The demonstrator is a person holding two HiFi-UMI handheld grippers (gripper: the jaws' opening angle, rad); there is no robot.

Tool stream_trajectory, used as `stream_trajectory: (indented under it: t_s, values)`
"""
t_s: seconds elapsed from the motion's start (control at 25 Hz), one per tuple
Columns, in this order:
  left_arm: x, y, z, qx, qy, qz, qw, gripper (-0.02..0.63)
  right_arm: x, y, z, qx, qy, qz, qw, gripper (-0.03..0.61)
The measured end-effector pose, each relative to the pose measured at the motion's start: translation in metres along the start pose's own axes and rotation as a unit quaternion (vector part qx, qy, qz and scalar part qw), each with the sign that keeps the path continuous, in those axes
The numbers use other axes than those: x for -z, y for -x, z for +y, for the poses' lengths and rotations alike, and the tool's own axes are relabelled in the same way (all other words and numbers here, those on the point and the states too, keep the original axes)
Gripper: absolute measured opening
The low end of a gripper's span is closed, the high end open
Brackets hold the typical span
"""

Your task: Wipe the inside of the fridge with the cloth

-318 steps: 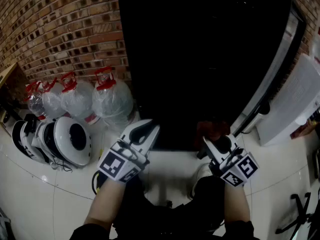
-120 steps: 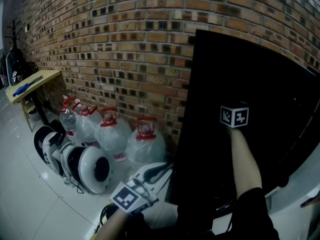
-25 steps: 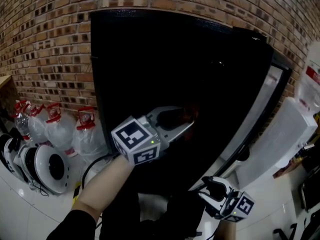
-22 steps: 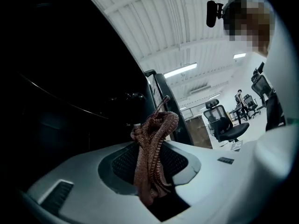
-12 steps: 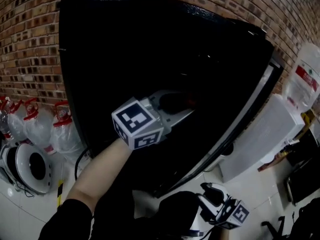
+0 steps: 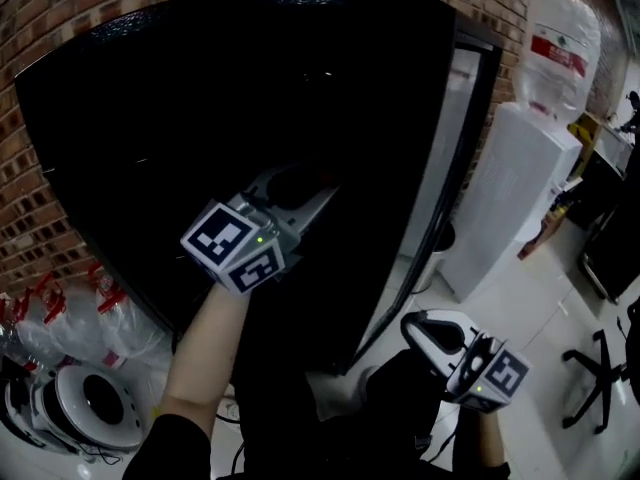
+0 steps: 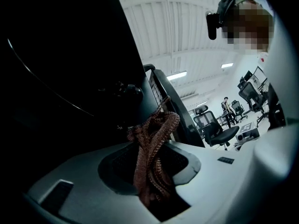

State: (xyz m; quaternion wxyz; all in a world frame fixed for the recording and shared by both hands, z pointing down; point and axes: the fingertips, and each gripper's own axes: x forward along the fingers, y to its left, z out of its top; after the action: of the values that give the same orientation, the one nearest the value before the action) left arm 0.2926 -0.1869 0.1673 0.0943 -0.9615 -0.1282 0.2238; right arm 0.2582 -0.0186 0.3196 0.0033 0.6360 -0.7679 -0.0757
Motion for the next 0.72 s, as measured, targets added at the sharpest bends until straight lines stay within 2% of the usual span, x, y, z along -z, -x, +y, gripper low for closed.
stream_trajectory:
  t_s: [0.16,0.32,0.48,0.6,0.72]
  values:
    - [0.002,-0.001,0.001,-0.005,0.008,-0.002,1.0000,0.140,-0.016,-0.025,0.010,0.005,0.017,0.015,1.000,0.006]
    - [0.005,-0.004,-0.003,0.001,-0.003,0.005,1.0000,0.140,-0.019,-0.039,0.024,-0.001,0.032,0.014,0.999,0.006]
    - [0.008,-0.003,0.001,-0.005,-0.012,0.008,0.9999,0.140,-0.017,-0.041,0.030,-0.004,0.024,0.010,1.000,0.006]
    - [0.013,-0.004,0.011,-0.025,-0.022,0.010,0.9994,0.138,-0.020,-0.052,0.017,0.012,0.009,0.023,1.000,0.006]
    - [0.017,-0.005,0.019,-0.029,-0.020,0.009,0.9994,0.138,-0.025,-0.069,0.010,0.026,0.007,0.036,0.999,0.005]
